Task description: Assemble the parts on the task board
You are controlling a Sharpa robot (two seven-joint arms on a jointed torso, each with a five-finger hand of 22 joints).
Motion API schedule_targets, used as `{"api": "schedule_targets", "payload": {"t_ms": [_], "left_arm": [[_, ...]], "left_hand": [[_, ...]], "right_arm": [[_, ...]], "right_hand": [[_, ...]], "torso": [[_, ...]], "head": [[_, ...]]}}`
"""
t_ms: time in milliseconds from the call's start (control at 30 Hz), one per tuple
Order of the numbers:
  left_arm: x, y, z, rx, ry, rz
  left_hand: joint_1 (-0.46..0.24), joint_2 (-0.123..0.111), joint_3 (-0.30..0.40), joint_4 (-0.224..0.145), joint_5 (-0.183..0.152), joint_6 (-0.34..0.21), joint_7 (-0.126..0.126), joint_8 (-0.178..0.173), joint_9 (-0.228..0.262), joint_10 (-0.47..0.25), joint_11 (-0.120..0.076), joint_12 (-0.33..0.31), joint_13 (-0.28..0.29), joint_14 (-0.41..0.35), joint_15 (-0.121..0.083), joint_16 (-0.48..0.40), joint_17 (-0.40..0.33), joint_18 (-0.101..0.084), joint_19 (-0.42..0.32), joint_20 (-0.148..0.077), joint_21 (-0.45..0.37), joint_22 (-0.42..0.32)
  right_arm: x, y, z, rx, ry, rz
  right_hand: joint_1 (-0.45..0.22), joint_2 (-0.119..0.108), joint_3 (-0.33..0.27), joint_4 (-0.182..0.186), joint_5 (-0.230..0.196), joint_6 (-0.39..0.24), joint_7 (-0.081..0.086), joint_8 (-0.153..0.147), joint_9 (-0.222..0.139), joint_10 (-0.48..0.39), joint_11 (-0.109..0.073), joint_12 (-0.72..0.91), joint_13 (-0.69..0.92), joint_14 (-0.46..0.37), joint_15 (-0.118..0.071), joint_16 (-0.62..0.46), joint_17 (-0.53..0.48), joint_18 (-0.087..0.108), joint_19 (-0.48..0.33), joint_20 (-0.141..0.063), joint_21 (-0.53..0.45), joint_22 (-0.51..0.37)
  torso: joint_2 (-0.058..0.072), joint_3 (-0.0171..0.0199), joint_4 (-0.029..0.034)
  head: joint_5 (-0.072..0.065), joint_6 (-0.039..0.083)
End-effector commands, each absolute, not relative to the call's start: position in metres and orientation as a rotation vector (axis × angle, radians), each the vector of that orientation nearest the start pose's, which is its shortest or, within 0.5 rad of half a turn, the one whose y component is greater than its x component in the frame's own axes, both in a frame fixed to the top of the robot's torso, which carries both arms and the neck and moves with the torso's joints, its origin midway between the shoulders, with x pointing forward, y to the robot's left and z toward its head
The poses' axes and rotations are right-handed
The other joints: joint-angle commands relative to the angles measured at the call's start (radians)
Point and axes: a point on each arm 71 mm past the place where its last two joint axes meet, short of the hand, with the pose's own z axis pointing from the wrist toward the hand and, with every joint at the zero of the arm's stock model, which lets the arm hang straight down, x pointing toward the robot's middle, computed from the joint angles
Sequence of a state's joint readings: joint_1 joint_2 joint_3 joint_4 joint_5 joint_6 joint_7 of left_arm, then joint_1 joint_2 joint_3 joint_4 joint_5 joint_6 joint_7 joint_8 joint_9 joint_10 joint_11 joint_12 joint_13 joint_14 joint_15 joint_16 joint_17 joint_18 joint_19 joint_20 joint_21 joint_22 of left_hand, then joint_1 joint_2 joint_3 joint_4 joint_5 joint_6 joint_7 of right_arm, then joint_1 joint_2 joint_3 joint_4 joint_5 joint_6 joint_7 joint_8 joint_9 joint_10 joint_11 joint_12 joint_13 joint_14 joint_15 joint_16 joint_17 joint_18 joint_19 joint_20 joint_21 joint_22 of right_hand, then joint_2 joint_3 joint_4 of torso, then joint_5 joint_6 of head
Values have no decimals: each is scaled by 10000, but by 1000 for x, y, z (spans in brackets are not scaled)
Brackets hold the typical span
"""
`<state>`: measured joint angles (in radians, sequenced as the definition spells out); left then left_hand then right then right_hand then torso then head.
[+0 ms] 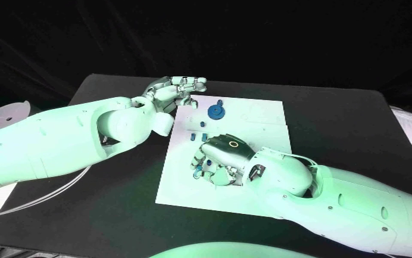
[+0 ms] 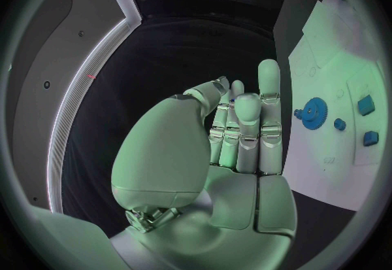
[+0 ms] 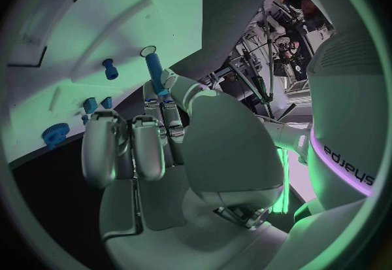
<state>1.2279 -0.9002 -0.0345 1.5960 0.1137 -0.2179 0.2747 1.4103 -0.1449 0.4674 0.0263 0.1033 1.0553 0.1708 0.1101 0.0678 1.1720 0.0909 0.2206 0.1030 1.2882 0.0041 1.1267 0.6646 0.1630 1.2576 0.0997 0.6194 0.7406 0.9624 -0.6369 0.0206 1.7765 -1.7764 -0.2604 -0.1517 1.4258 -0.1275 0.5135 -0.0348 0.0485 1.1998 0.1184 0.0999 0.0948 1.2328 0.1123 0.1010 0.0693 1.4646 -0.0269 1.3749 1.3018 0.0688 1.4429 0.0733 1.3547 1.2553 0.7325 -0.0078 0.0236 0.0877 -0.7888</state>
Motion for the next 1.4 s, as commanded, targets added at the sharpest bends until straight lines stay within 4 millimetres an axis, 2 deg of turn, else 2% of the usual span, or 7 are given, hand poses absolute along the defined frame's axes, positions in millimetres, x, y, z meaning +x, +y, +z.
{"api": "schedule_targets", "payload": {"t_ms": [33, 933, 1200, 1267, 1400], "left_arm": [[478, 208, -166, -12465, 15305, -16568], [478, 208, -166, -12474, 15317, -16554], [478, 209, -166, -12485, 15315, -16529], [478, 209, -166, -12488, 15311, -16522], [478, 209, -166, -12491, 15308, -16514]], "left_hand": [[-74, 64, -48, -14, 67, -50, -4, -20, -3, -87, -9, 39, 10, -77, 0, -25, -10, 183, -52, 12, -52, -12], [-71, 68, -50, -19, 67, -51, -4, -18, -2, -91, -9, 46, 12, -79, 0, -23, -12, 184, -52, 12, -54, -13], [-63, 85, -56, -39, 67, -54, -5, -11, -1, -107, -10, 74, 17, -84, 0, -13, -14, 186, -54, 14, -62, -17], [-63, 85, -56, -39, 67, -54, -5, -11, -1, -107, -10, 74, 17, -84, 0, -13, -14, 186, -54, 14, -62, -17], [-63, 85, -56, -39, 67, -54, -5, -11, -1, -107, -10, 74, 17, -84, 0, -13, -14, 186, -54, 14, -62, -17]], "right_arm": [[363, -34, -223, -5485, 16294, 10106], [370, -31, -240, -5741, 16880, 9685], [368, -30, -242, -5868, 17123, 9751], [369, -30, -243, -5856, 17159, 9729], [370, -31, -243, -5759, 17117, 9731]], "right_hand": [[293, 209, 14, -22, 35, -24, 65, -37, 5, 655, -624, 60, 174, 599, -48, 35, -8, 15, -20, -55, 25, -14], [235, 197, 11, -37, 35, -56, 91, -75, 0, 614, -598, -13, 173, 588, -24, 10, -46, 24, -45, -39, -5, -57], [-242, -5, -171, 116, 162, -512, 249, -366, -109, 95, -402, -407, 46, 567, 137, -43, -140, 51, -125, 90, -108, -195], [-410, -108, -237, 188, 185, -705, 310, -395, -156, -182, -335, -427, -20, 548, 207, -99, -224, 74, -177, 143, -188, -307], [-781, -476, -654, 332, 195, -1335, 437, -394, -284, -1476, -95, -400, -88, 470, 404, -326, -548, 237, -525, 329, -749, -1067]], "torso": [[-6, 0, -4], [-6, -3, -12], [-10, -2, -12], [-8, 0, -12], [-11, -2, -16]], "head": [[29, -28], [129, -94], [131, -101], [133, -98], [135, -97]]}}
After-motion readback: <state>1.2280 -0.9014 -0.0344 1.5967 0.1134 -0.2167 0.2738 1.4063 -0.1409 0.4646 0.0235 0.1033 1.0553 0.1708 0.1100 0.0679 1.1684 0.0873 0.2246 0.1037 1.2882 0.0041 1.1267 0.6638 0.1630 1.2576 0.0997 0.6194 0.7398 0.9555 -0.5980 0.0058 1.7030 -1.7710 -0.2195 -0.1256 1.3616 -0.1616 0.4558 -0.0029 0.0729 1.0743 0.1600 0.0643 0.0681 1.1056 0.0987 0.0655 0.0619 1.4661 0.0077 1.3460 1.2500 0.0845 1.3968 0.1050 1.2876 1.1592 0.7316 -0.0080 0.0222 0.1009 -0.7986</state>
